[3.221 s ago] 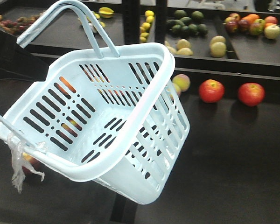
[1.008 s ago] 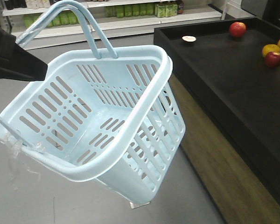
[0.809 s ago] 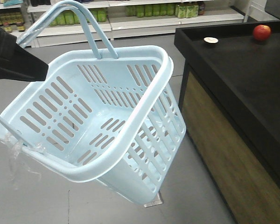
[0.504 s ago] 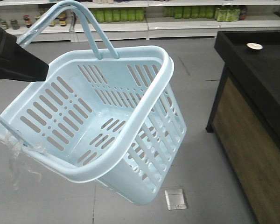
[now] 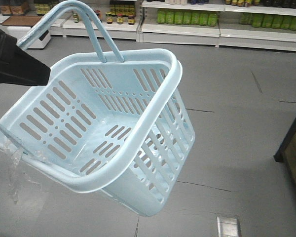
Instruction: Pick three apples into basket with both arms
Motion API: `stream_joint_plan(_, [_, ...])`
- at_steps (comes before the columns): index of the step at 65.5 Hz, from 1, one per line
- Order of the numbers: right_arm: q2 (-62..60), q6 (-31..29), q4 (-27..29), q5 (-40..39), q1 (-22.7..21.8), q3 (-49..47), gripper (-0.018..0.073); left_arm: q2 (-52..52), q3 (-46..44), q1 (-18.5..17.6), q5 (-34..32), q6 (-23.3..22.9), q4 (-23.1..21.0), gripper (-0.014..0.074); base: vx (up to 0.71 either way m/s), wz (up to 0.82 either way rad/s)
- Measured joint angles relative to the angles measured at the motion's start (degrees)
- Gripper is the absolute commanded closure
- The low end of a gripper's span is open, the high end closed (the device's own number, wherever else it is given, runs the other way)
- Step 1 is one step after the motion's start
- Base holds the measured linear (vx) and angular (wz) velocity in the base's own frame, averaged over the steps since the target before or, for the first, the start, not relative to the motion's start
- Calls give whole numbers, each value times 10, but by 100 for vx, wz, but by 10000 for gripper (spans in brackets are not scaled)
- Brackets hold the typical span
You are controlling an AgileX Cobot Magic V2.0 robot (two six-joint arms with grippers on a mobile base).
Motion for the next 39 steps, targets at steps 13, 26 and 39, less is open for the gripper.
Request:
stream_joint_plan(13, [0,0,0,0,0,0,564,0,0,0,0,0,0,604,9,38])
stream_joint_plan(26, [0,0,0,0,0,0,564,0,0,0,0,0,1,604,8,26])
stream_joint_plan(39, [0,0,0,0,0,0,564,0,0,0,0,0,1,604,3,7])
